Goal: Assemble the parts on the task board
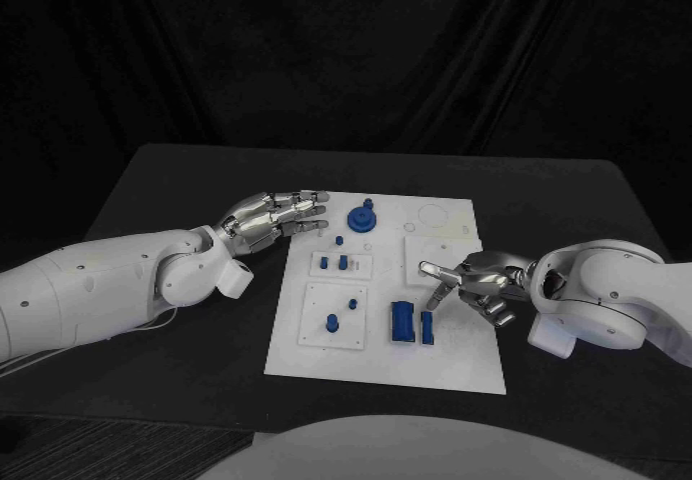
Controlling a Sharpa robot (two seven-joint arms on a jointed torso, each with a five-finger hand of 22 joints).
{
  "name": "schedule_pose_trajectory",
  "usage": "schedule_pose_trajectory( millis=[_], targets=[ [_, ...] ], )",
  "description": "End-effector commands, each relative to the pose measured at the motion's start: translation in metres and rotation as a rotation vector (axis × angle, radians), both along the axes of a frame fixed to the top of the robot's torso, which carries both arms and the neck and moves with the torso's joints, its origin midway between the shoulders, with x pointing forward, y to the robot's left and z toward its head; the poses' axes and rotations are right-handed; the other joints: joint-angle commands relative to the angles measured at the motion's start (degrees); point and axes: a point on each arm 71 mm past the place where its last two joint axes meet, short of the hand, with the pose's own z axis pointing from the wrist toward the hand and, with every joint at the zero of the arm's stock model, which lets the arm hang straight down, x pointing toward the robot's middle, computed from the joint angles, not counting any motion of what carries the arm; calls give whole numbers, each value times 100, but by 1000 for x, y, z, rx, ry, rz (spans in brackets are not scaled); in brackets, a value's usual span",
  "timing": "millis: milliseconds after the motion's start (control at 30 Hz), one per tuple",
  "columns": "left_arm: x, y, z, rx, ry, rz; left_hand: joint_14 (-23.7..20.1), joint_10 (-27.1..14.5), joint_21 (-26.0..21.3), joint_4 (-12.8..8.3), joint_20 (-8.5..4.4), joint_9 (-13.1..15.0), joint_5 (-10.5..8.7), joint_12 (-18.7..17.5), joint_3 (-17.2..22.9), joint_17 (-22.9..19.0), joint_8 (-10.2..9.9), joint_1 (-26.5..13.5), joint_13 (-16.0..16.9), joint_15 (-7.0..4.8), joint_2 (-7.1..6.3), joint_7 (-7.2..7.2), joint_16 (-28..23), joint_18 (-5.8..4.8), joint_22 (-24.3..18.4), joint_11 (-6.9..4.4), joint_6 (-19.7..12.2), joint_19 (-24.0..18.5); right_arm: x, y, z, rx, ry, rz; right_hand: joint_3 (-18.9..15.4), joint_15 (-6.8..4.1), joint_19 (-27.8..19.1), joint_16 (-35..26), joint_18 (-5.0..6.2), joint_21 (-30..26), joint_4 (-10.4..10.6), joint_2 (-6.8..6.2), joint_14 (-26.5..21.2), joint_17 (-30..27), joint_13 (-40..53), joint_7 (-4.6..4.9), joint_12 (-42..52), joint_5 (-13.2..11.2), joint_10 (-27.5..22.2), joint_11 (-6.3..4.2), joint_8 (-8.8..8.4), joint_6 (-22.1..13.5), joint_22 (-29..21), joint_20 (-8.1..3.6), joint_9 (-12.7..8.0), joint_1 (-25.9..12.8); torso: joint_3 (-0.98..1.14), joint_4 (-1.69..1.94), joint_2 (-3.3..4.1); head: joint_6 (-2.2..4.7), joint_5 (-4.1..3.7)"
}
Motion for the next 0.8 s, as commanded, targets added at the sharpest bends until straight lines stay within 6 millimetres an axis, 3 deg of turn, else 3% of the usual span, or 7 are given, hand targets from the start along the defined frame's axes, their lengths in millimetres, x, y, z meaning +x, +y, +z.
schedule_pose_trajectory(
  millis=[33,600,800],
  targets=[
    [-1,-2,0,-20,-1,-8,8,10,28,2,-15,7,24,25,47,6,26,10,5,21,18,39,16,-47,-8,31,42,31,-4,2,-2,-2,26,32,-64,-34,19,31,33,33,-2,62,230,33,1508,9,15,-26,605,-47,-12,30,992,-29,-18,11,-2,0,-1,0,1],
    [-1,-1,0,-19,2,-8,8,10,28,-7,-15,6,26,22,60,7,25,9,5,21,17,41,18,-48,-9,34,38,31,-7,4,-11,-32,52,52,-98,-21,-4,3,44,-24,-7,106,217,-39,1508,27,15,-14,605,-35,-123,-28,974,-20,-155,163,-1,-2,-2,0,23],
    [-1,-1,0,-20,2,-8,8,10,28,-7,-15,6,26,22,60,7,25,9,5,21,17,41,18,-48,-9,34,38,31,-5,5,-8,-55,-46,88,-157,-54,-52,-21,72,-142,0,99,205,-81,1508,-54,15,-19,605,-88,-211,-119,940,-36,-252,185,-1,-2,-3,0,23]
  ],
)
